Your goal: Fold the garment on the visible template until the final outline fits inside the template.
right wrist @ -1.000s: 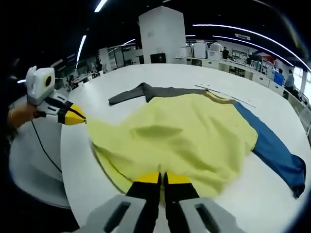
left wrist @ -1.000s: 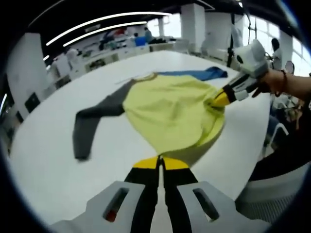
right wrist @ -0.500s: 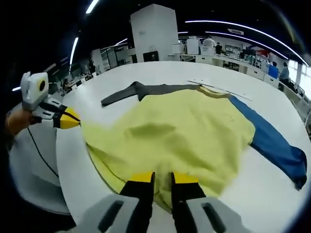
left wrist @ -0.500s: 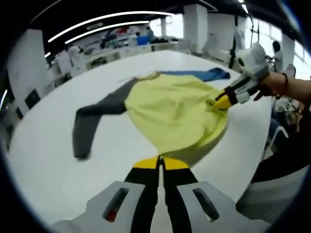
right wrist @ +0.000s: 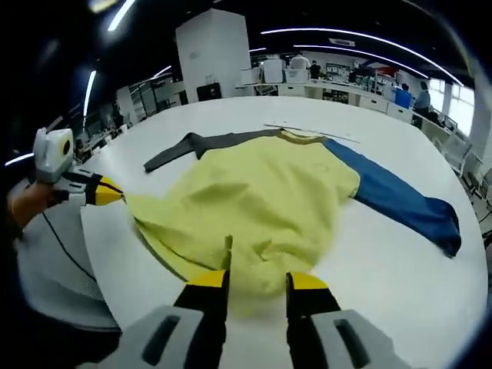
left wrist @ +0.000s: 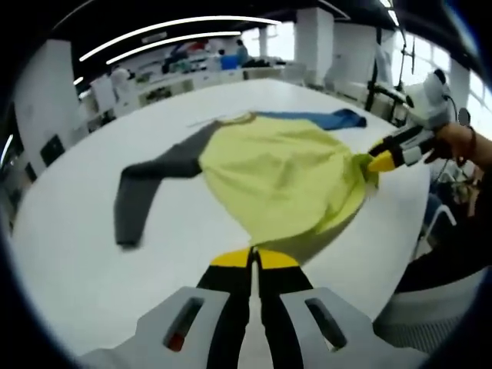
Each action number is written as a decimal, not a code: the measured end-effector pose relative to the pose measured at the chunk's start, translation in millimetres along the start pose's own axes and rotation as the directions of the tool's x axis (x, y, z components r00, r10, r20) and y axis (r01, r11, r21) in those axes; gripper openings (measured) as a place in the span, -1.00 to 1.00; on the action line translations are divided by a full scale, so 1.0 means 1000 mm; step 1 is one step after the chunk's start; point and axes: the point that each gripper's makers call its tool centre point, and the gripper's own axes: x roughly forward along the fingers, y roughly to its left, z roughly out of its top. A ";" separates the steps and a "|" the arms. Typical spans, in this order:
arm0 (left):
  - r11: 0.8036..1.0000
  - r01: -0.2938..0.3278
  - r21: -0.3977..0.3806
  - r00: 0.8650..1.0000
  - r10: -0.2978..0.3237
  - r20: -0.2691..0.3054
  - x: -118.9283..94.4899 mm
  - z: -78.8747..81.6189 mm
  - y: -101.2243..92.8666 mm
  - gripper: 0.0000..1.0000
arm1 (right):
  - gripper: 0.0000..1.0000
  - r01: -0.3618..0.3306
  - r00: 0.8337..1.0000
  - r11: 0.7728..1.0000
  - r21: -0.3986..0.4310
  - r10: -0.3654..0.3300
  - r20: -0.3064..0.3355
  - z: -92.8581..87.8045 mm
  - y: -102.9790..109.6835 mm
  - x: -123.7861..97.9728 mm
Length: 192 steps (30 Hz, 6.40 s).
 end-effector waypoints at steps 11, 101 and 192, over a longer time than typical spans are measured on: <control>1.000 -0.006 -0.015 1.000 0.006 -0.014 0.001 -0.003 0.001 -1.00 | -0.47 0.004 1.000 0.998 0.057 -0.003 -0.030 -0.031 0.011 -0.003; 0.940 -0.165 -0.297 0.973 0.106 -0.203 -0.006 -0.073 0.004 -0.81 | -0.91 0.270 0.960 0.914 0.303 -0.230 -0.163 -0.091 -0.054 -0.041; 0.982 -0.106 -0.154 0.977 0.132 0.169 -0.031 0.009 0.000 0.71 | -0.31 0.168 0.974 0.950 0.263 -0.201 0.103 0.018 -0.153 -0.007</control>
